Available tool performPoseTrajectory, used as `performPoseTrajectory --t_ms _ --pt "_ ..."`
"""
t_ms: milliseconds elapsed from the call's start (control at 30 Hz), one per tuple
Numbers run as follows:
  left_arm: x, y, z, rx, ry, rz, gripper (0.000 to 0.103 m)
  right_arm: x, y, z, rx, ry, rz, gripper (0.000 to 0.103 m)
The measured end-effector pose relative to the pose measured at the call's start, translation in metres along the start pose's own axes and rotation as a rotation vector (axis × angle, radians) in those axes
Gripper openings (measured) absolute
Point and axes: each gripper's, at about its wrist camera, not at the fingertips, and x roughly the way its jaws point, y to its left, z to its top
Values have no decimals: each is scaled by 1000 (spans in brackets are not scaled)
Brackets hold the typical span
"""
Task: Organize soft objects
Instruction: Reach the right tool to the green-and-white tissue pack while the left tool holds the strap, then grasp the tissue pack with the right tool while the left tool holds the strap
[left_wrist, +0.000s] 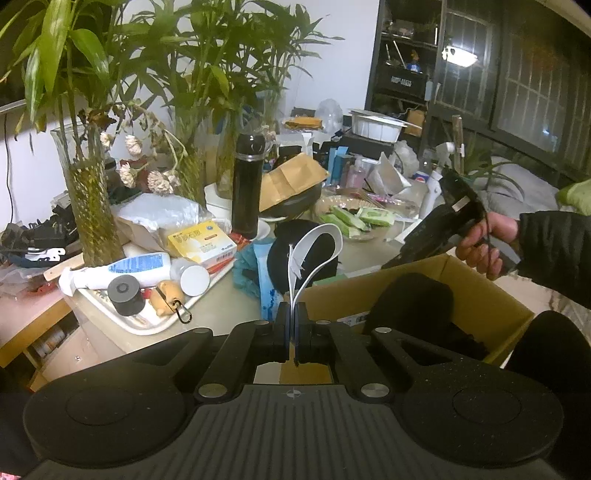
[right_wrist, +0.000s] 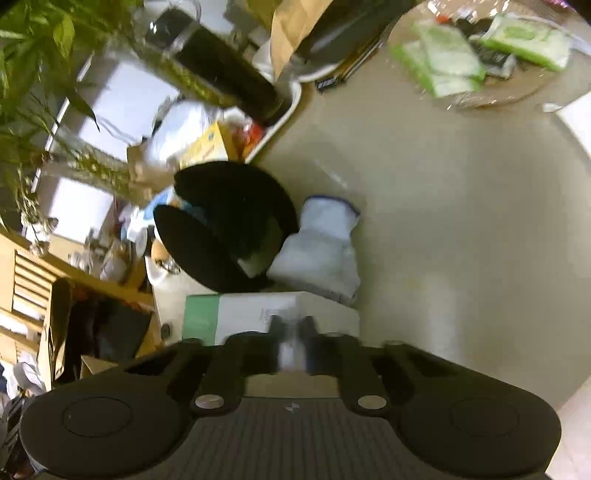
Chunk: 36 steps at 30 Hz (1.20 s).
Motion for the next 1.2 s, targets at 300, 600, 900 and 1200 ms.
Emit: performPoseTrajectory --t_ms 300,600,900,1200 --pt "7 -8 2 8 -6 -14 3 -26 -2 -11 -46 -55 41 3" --pt "7 -10 6 -4 -31 -10 3 -27 23 11 -127 -8 -53 70" --pt "0 -6 7 -17 -42 -11 3 3 39 29 -406 183 -210 88" --pt "-4 -3 14 -24 -55 1 3 15 29 24 -754 263 -270 92"
